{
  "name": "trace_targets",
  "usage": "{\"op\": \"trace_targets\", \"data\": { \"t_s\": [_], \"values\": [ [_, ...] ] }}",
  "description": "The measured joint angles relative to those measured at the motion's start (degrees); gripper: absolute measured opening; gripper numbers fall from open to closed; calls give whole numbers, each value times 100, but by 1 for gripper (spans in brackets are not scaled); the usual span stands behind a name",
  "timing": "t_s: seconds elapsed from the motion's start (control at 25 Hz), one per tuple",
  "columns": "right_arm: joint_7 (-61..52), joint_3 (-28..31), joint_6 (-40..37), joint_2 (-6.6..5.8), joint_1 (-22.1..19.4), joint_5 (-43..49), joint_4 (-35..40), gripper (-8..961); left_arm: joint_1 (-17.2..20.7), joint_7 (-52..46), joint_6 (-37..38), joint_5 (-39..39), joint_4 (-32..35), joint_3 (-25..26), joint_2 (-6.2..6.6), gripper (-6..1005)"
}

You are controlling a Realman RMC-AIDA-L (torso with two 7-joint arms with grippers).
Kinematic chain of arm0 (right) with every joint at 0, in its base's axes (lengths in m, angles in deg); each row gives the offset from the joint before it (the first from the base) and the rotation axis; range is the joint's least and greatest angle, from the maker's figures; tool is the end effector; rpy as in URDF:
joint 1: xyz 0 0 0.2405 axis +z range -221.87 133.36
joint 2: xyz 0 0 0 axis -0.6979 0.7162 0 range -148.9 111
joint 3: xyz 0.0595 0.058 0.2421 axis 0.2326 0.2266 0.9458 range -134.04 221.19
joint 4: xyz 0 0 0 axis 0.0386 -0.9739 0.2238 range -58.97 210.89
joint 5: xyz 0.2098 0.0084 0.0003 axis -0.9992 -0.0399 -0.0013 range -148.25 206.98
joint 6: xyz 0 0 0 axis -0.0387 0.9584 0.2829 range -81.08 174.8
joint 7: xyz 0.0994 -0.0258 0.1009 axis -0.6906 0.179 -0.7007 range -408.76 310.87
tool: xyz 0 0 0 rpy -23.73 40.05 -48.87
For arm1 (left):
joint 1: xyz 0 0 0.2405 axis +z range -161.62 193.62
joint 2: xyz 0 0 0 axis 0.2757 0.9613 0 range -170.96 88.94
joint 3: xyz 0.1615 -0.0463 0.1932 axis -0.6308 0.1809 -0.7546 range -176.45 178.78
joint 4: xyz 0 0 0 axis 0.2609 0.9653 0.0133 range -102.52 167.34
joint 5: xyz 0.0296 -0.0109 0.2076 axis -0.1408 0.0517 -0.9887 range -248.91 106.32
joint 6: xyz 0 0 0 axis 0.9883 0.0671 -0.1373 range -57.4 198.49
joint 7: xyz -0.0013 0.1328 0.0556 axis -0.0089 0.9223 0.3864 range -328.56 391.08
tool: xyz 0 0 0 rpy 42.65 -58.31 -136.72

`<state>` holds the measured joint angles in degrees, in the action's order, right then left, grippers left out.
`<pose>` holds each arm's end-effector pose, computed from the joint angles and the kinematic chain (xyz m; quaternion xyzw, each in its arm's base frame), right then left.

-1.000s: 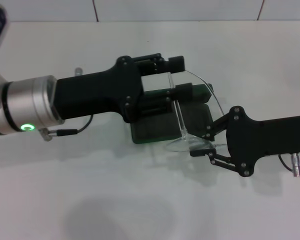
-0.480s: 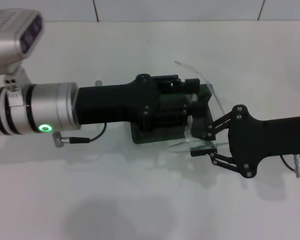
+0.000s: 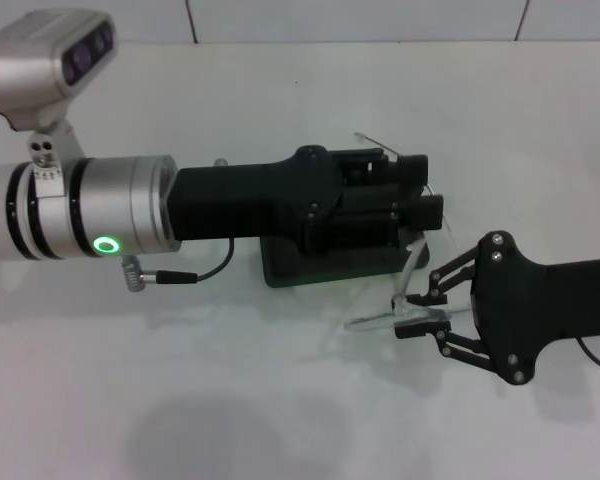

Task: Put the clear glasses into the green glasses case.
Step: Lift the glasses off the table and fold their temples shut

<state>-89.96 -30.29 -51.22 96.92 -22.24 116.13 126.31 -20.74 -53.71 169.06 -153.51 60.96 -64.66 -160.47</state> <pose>0.2017 0.2810 -0.0065 -0.9203 -0.2456 0.2959 0.0717 -0.1614 0.3146 -0.0362 0.8928 0.1898 0.3993 0.0864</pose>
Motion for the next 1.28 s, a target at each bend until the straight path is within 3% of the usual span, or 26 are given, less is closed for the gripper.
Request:
{"op": "trace_targets", "data": {
  "t_s": [0.36,1.04,1.28],
  "values": [
    [264,14,-28,-11,-90,-156,-146,123,60,-111,156,13,-121,0,39,598],
    [318,12,15,-22,28,-160,-82,122,-279,-302,110,-351,-493,-5,0,596],
    [585,262,-510,-48,-15,-150,-62,122,-241,-495,172,-239,-445,170,216,596]
  ]
}}
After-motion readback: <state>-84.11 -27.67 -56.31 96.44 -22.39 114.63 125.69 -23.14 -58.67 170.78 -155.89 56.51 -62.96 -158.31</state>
